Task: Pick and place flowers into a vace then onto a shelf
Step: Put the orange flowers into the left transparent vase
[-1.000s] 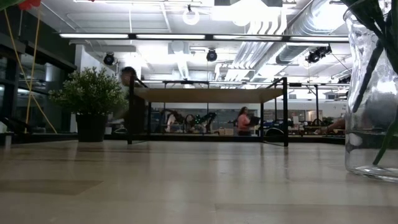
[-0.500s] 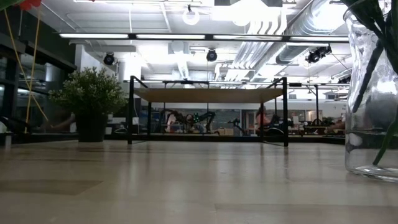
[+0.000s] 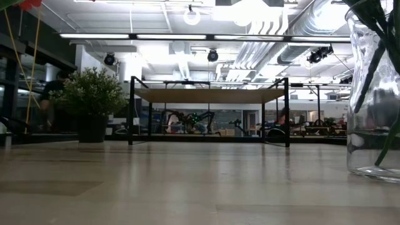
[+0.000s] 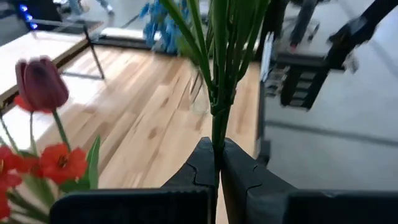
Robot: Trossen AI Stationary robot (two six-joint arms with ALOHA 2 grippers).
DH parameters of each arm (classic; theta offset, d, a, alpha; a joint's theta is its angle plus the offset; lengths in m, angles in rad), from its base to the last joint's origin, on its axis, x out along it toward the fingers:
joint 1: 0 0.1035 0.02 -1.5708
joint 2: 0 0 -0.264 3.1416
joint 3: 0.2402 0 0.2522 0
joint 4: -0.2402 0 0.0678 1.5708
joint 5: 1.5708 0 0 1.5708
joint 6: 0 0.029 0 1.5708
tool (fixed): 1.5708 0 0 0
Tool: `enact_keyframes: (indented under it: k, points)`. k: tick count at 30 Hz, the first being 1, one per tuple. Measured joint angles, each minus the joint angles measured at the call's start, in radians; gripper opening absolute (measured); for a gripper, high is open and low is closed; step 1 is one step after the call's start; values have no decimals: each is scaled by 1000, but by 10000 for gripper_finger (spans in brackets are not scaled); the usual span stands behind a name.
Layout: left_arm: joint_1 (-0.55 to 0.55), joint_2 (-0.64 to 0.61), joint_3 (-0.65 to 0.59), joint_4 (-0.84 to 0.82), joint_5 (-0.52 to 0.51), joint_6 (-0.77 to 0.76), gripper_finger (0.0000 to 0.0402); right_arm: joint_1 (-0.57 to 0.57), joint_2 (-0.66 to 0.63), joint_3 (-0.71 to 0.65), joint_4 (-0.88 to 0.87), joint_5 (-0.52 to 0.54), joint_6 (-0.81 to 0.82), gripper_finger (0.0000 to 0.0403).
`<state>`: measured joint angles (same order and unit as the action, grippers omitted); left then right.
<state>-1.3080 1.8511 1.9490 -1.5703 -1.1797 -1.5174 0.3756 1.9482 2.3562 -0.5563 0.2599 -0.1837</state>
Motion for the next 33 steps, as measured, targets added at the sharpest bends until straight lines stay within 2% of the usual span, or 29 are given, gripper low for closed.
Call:
enact_keyframes:
  k: [5,12,20,33]
  points:
    - [27,0,-58,-1,77,1,38,10,0,0,-1,2,3,114]
    - [51,-8,-144,-1,64,32,38,13,0,0,-1,3,41,114]
    - [79,-24,-240,0,69,132,38,13,0,0,-1,0,53,114]
    - [78,-108,-407,0,95,117,38,13,0,0,-1,0,82,114]
